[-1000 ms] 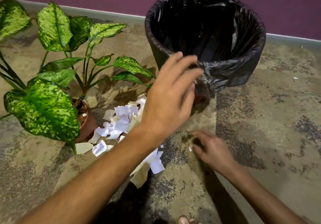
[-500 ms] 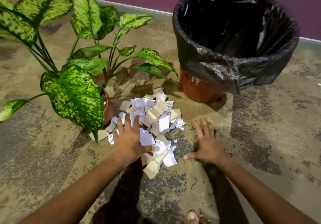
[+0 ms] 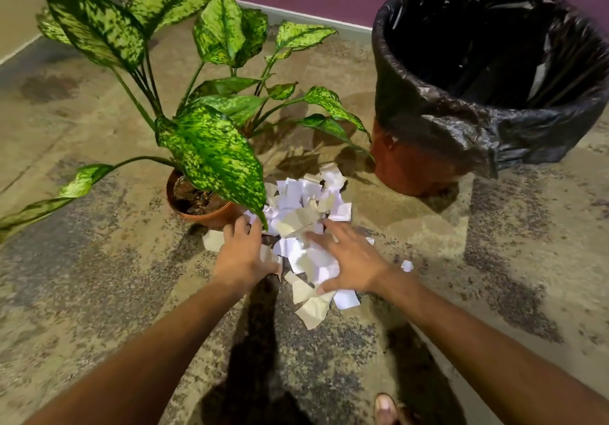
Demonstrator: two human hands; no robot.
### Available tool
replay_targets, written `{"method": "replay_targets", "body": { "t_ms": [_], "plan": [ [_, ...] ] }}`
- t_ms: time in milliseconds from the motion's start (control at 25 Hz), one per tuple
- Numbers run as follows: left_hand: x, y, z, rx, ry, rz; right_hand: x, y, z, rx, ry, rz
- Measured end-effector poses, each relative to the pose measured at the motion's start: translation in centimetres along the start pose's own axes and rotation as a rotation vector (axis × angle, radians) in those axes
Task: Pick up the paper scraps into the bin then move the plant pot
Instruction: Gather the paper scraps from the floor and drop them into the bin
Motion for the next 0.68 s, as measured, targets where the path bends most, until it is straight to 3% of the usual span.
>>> {"method": "replay_targets", "body": {
  "t_ms": [160,280,440,680],
  "plan": [
    [-0.1,-0.7,1.1,0.093,0.02,0.02,0.4,-2.1,2.2,-0.065,-0.027,0.094],
    [0.3,-2.7,1.4,0.008,-0.009,0.003,-1.1,0.4,4.8,0.089,0.066,-0.044],
    [2.4,-4.2,1.1,-0.079,-0.188,0.042,0.5,2.8,6.8,0.285,-0.099,-0.003],
    [3.3,-1.4,0.7,0.02,-0.212,0.131,0.7,-0.8,4.6,0.195,0.022,-0.007]
  ]
}}
Point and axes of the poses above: each hand's wrist, its own z-axis away from the middle knuckle, its own x-axis out of the palm, y = z × x, the point moved 9 cm from there along -z, towards the middle knuckle, and after that the axes turned 3 degrees about -y, right-handed, at the moved point
